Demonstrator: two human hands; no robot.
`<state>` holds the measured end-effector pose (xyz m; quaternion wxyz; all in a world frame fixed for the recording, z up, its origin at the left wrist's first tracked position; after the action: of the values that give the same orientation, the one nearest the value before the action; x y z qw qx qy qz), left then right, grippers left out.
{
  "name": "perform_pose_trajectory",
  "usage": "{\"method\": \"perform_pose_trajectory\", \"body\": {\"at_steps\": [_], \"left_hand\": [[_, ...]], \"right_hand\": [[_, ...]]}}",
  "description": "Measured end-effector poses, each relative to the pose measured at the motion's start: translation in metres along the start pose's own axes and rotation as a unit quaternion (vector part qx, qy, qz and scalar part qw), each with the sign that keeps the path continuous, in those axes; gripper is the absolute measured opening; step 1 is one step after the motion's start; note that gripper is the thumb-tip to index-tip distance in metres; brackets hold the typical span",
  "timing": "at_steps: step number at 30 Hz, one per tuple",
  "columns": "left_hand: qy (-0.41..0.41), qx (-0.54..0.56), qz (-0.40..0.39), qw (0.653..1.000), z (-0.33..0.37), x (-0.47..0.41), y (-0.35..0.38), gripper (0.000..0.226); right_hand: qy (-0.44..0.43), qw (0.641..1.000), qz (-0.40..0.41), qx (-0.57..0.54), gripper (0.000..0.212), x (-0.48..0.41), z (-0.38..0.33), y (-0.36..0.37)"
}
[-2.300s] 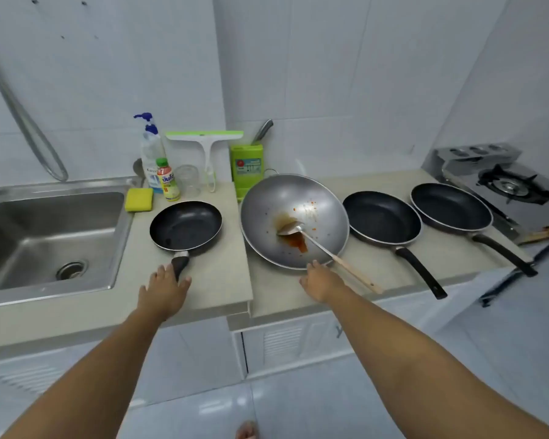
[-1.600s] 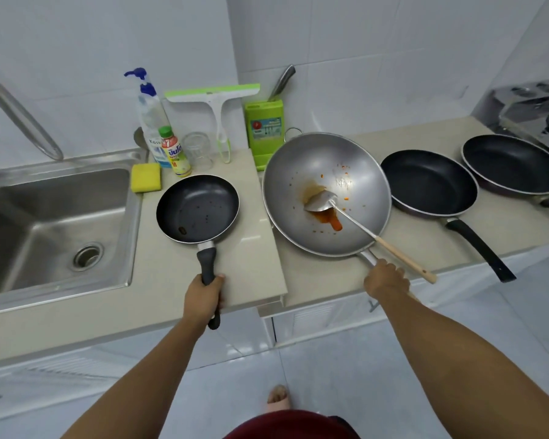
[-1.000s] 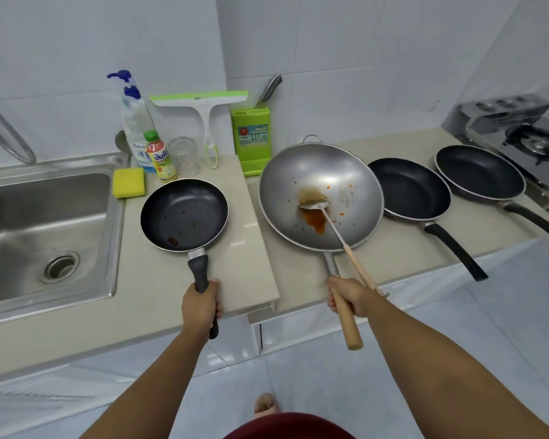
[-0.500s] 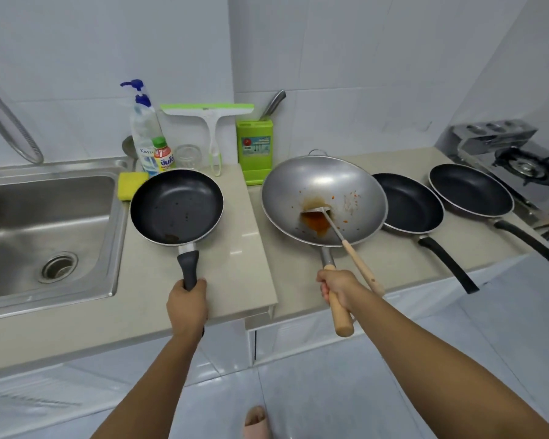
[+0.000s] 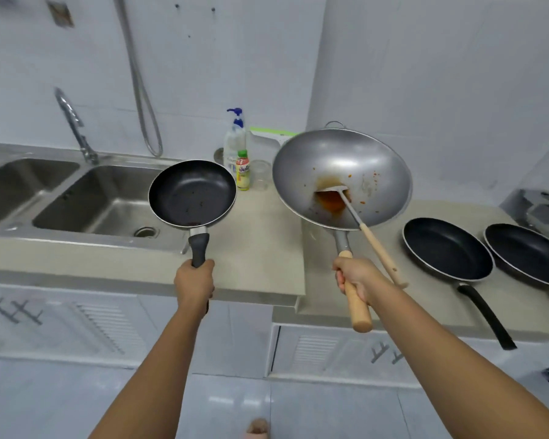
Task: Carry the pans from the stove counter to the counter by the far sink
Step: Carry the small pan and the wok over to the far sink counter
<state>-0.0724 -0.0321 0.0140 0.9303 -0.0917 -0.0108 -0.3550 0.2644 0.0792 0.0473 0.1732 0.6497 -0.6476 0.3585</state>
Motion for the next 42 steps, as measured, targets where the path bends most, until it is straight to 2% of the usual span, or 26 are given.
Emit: {"method": "perform_pose_trajectory", "body": {"at_steps": [4, 11, 22, 33, 42], "left_hand": [[-0.011, 0.002, 0.062, 0.998, -0.012, 0.032, -0.072, 0.017], [-0.043, 0.001, 0.175, 0.984, -0.04, 0.09, -0.188, 0.024], [-0.1, 0.036, 0.347, 0.932, -0.081, 0.142, -0.351, 0.017], [-0.143, 0.054, 0.441, 0.884, -0.131, 0.127, -0.557, 0.014], [-0.148, 0.032, 0.462, 0.874, -0.132, 0.063, -0.697, 0.016]], "right_hand": [[-0.037, 0.996, -0.035, 0.078, 0.025, 0.029, 0.009, 0.033], [-0.066, 0.973, -0.131, 0.178, 0.027, 0.072, 0.034, 0.134], [-0.09, 0.909, -0.252, 0.321, 0.019, 0.137, 0.067, 0.319], [-0.112, 0.852, -0.32, 0.399, 0.004, 0.228, 0.1, 0.564], [-0.097, 0.821, -0.371, 0.422, 0.007, 0.3, 0.113, 0.742]]}}
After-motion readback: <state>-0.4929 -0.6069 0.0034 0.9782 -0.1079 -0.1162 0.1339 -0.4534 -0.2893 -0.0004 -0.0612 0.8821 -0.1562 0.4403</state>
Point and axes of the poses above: each hand's wrist, its own x-axis away from the middle knuckle, its own y-axis out of the palm, z = x × y, the point moved 8 cm from there along -x, towards the middle knuckle, and after that the axes turned 9 degrees about y, right-handed, at the moved point
